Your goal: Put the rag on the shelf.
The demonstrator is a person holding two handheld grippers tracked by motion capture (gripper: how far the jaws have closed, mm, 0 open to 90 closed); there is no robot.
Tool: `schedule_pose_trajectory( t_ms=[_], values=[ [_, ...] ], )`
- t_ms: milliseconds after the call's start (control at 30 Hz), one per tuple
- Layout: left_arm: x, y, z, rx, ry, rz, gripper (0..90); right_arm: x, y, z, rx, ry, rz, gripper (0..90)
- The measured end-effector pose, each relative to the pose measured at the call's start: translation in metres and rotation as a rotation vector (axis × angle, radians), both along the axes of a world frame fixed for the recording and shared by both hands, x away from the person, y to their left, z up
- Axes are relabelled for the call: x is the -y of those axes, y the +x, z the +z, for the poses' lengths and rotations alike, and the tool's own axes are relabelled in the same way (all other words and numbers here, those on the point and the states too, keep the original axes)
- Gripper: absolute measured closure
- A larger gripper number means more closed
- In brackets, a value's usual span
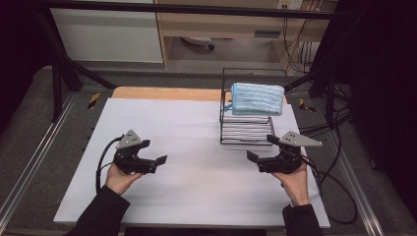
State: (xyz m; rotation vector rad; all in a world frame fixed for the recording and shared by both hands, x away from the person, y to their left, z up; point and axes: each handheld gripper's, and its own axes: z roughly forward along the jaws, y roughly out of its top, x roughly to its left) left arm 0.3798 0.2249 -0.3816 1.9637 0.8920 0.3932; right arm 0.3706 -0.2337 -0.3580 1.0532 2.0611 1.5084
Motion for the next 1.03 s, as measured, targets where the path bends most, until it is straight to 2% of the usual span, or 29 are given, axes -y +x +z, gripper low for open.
schedule_pose_trajectory(
  t_ms=[200, 333, 533, 700, 800, 933, 1033],
  values=[
    [-0.027, -0.008, -0.025, -0.042, 0.016, 0.028, 11.2, 0.004, 0.000, -0.033, -0.056, -0.015, 0.026, 0.6],
    [-0.040, -0.013, -0.033, -0.039, 0.030, 0.042, 11.3, 0.011, -0.001, -0.050, -0.073, -0.014, 0.046, 0.6],
    [-0.056, -0.018, -0.046, -0.051, 0.012, 0.058, 11.4, 0.025, -0.005, -0.071, -0.116, -0.029, 0.044, 0.6],
    [-0.060, -0.020, -0.054, -0.056, 0.012, 0.058, 11.6, 0.033, -0.008, -0.080, -0.126, -0.027, 0.040, 0.6],
    [-0.060, -0.019, -0.058, -0.065, 0.035, 0.058, 11.8, 0.035, -0.007, -0.084, -0.136, -0.040, 0.036, 0.6],
    [-0.059, -0.018, -0.059, -0.070, 0.042, 0.058, 11.8, 0.035, -0.006, -0.086, -0.143, -0.052, 0.035, 0.6],
    [-0.058, -0.018, -0.059, -0.072, 0.049, 0.054, 11.8, 0.036, -0.007, -0.085, -0.138, -0.043, 0.031, 0.5]
  ],
)
